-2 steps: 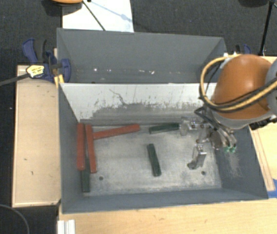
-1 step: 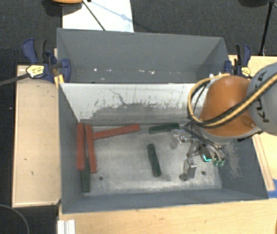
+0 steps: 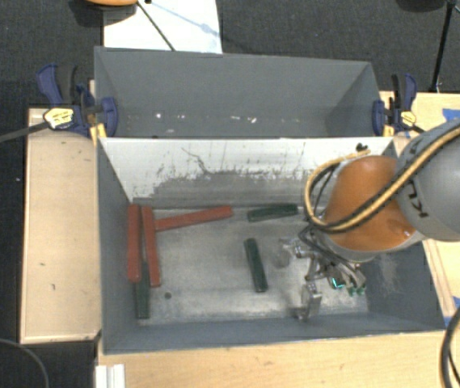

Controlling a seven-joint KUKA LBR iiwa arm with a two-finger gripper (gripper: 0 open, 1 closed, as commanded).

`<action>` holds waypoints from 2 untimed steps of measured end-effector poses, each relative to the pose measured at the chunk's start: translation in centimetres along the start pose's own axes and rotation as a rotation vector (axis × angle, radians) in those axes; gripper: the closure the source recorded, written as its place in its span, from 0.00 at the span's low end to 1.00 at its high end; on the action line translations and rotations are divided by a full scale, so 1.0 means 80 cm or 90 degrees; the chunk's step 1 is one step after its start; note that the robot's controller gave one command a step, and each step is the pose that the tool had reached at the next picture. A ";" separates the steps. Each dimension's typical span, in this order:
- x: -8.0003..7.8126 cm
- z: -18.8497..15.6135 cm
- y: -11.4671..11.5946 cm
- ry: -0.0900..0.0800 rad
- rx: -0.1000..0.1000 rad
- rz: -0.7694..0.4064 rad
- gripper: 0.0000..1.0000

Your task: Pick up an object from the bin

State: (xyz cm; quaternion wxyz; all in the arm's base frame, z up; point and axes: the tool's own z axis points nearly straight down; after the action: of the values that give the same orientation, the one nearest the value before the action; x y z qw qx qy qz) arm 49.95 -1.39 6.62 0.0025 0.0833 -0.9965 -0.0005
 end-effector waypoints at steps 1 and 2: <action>-0.074 -0.042 0.059 -0.003 0.001 -0.011 0.00; -0.100 -0.048 0.093 -0.010 -0.001 0.010 0.00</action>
Offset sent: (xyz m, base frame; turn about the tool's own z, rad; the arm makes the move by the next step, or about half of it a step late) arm 0.0241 0.0425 0.0195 0.1410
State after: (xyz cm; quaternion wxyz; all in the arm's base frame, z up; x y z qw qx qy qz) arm 56.59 7.26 10.46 -0.0054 0.0754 -0.9971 -0.0022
